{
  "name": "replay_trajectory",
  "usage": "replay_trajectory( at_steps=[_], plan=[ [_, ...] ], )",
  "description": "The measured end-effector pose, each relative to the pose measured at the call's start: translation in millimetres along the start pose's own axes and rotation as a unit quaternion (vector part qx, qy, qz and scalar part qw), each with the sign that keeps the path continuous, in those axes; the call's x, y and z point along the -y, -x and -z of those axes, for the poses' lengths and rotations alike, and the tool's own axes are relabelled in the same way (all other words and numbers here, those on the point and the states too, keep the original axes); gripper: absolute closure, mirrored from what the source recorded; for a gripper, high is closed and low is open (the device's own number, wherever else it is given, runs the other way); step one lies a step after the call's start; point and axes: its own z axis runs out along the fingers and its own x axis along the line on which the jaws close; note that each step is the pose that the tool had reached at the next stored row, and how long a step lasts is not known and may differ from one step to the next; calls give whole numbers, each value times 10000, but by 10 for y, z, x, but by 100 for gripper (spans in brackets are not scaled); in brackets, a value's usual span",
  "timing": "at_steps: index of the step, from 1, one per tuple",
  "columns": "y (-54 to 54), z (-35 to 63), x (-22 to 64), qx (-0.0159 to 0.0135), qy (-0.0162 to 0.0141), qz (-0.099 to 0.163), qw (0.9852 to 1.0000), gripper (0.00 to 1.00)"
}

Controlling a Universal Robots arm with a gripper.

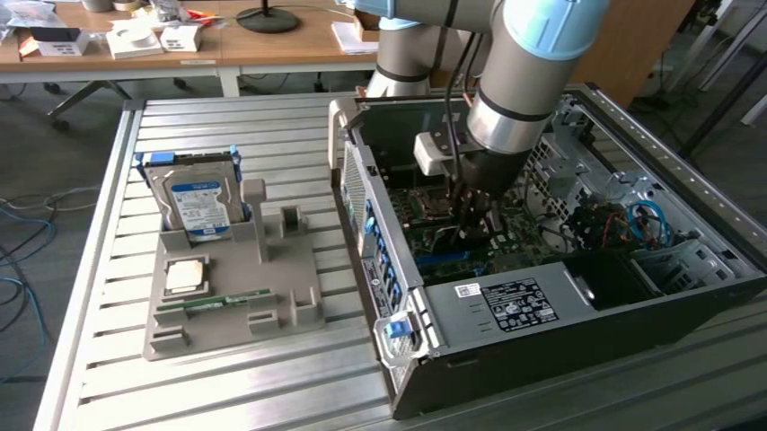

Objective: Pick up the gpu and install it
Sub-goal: 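Insert the gpu into the slot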

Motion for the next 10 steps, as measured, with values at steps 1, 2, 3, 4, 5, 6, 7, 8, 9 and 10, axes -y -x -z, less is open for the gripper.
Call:
replay_trajectory(
  at_steps=[1, 2, 3, 4, 5, 6, 7, 8, 9, 10],
  plan=[
    [0, 0, -2, 0, -5, 1, 10000, 74],
    [0, -1, -4, 1, -10, 1, 10000, 74],
    [0, -1, -5, 0, -13, 1, 10000, 74],
    [0, -1, -5, 0, -13, 1, 10000, 74],
    [0, -1, -5, 1, -13, 2, 10000, 74],
    [0, -1, -6, 0, -14, 1, 10000, 74],
    [0, -1, -9, 0, -15, 1, 10000, 74],
    [0, -1, -13, 1, -16, 0, 10000, 74],
    [0, -1, -15, 0, -16, 1, 10000, 74],
    [0, -1, -17, 0, -16, 1, 10000, 74]
  ],
)
